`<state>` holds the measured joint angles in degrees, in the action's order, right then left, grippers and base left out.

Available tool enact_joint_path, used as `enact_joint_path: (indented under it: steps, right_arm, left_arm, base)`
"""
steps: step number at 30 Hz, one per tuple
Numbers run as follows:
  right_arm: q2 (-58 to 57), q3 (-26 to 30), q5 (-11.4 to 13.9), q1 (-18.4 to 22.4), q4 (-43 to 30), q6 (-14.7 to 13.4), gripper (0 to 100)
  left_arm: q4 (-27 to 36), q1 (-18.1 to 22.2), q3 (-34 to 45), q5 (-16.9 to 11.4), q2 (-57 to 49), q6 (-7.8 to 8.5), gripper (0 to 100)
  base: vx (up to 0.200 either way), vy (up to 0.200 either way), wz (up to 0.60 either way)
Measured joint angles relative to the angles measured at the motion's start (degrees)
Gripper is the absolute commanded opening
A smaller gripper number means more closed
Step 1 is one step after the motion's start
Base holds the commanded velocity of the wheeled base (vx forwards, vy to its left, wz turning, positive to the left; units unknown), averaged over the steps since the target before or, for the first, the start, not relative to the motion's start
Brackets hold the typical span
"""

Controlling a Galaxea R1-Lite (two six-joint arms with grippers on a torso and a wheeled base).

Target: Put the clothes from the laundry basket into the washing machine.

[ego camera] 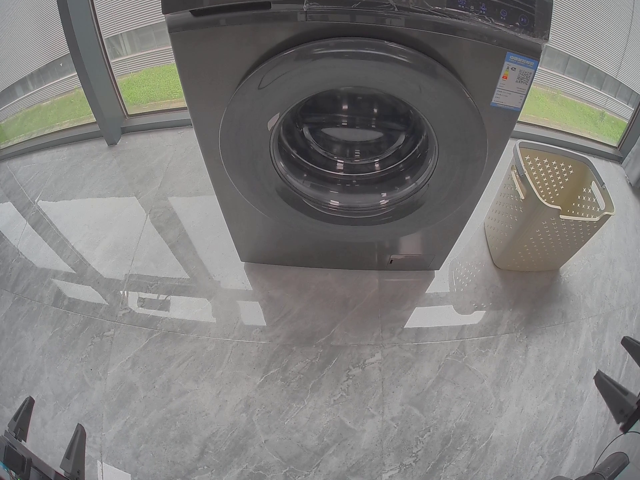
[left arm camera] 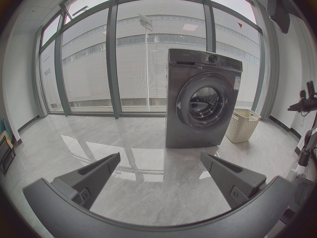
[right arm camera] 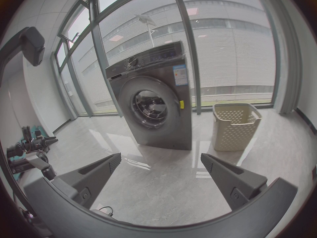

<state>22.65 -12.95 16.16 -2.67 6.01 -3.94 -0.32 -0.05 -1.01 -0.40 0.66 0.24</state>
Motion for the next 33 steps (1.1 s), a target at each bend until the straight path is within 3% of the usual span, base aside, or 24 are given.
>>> enact_joint_path:
  steps: [6,13,20,25,33]
  right_arm:
    - [16.21,-1.93,1.45,-5.79,13.47,-4.32,100]
    - [36.02,-7.5,-0.49,-14.3,26.61,-9.36,100]
    - [51.65,-16.68,-2.38,-23.43,32.44,-12.31,100]
    - [58.3,-22.41,-5.33,-25.33,33.37,-13.14,100]
    - [63.05,-27.1,-6.21,-25.71,35.15,-13.25,100]
  left_arm:
    - [0.1,0.02,0.0,-0.15,0.0,0.05,100]
    - [0.11,0.0,0.0,-0.2,0.05,0.11,100]
    - [0.18,-0.05,0.0,-0.15,0.09,0.11,100]
    - [0.18,-0.05,0.0,-0.13,0.09,0.11,100]
    - [0.16,-0.05,0.0,-0.11,0.11,0.11,100]
  base:
    - [0.2,-0.1,0.0]
    - [0.0,0.0,0.0]
    - [0.057,0.0,0.0]
    - [0.2,0.0,0.0]
    - [0.2,0.0,0.0]
